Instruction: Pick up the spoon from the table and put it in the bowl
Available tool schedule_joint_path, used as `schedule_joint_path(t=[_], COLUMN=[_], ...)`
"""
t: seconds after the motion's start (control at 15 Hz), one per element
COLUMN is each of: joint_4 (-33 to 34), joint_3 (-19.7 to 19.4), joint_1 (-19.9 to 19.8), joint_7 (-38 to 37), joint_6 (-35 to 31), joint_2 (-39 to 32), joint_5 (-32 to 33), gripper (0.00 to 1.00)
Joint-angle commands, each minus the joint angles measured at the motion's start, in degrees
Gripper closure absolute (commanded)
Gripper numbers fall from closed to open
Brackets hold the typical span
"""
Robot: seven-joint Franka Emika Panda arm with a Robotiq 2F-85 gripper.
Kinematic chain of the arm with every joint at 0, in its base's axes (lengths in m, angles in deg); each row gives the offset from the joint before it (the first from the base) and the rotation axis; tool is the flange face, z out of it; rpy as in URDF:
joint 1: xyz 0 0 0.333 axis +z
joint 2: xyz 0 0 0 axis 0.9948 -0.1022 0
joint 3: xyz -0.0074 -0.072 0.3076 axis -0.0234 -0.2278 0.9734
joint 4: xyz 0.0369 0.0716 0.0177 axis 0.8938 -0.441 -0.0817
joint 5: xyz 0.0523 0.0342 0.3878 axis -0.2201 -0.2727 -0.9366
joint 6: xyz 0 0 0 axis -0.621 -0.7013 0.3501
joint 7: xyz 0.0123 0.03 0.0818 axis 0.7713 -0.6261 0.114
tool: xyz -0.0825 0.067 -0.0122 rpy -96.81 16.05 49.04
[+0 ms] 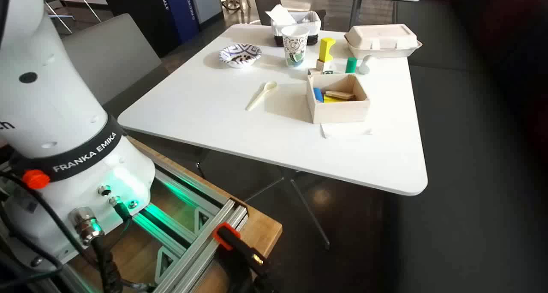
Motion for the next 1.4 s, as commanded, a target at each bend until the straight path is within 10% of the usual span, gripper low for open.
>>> schedule_joint_path(t=[0.0,0.53,1.33], joint_4=[0.16,0.17,-19.47], joint_3=[0.49,0.49,-5.77], joint_1=[-0.59,-0.59,-3.94], joint_7=[0.13,0.13,18.3], joint_6=[0.16,0.16,-30.97], joint_2=[-0.07,-0.07,-8.42], joint_5=[-0.11,-0.1,-2.99], gripper=[0.0,0.0,0.0])
